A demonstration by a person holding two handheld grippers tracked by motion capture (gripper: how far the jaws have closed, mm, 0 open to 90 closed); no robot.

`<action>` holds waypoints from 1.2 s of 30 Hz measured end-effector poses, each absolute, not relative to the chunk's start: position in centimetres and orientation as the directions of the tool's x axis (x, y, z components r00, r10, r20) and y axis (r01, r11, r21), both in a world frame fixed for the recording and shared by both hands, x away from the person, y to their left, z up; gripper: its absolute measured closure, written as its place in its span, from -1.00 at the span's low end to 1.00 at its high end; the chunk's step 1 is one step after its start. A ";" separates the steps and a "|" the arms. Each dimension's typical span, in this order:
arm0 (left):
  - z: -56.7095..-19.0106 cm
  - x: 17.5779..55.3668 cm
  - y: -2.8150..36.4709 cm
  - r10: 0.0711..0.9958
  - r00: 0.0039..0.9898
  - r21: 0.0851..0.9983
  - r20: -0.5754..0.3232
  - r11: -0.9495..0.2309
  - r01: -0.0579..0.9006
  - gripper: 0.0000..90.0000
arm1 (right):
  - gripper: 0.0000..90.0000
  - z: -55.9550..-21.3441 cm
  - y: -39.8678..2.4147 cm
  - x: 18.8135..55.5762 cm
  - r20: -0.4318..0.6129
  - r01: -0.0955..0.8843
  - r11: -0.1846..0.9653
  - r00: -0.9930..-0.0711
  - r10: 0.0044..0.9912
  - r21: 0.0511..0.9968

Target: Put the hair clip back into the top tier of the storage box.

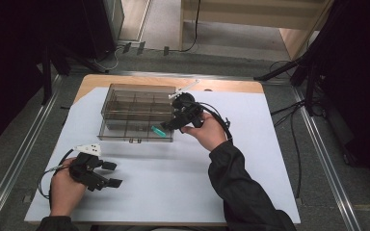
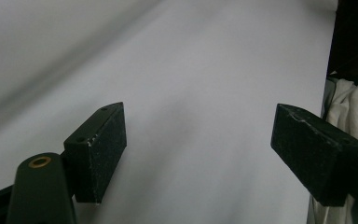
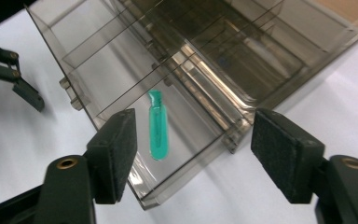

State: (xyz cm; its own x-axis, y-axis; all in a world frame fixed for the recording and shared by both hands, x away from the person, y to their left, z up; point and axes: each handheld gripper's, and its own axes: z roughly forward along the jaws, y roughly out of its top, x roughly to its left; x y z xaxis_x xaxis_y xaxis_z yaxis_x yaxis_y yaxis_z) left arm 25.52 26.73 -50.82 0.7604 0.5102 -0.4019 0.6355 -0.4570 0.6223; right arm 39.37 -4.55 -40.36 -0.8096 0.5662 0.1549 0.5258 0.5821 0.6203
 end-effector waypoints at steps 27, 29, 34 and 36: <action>-50.8 25.9 26.5 0.511 0.759 0.620 -0.404 -0.457 0.638 -0.58 | -0.50 -41.6 -10.5 41.1 0.147 0.512 0.572 -0.813 0.563 0.641; -50.8 25.9 26.5 0.511 0.758 0.620 -0.405 -0.457 0.638 -0.58 | -0.50 -41.8 -10.8 41.3 0.161 0.520 0.565 -0.810 0.564 0.641; -50.8 25.9 26.5 0.512 0.757 0.620 -0.406 -0.454 0.640 -0.58 | -0.50 -42.6 -11.6 41.6 0.144 0.517 0.595 -0.816 0.560 0.616; -50.8 25.9 26.5 0.511 0.758 0.619 -0.405 -0.456 0.639 -0.58 | -0.50 -42.9 -11.9 41.8 0.136 0.517 0.594 -0.813 0.566 0.617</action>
State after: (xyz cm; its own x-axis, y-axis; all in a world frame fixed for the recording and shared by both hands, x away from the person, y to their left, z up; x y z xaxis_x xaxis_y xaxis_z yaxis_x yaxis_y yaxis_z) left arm 25.93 26.49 -50.82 0.7579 0.5113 -0.4051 0.6389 -0.4563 0.6194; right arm 41.76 -11.86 -42.89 -0.8132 0.5658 0.1363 0.5166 0.5939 0.6168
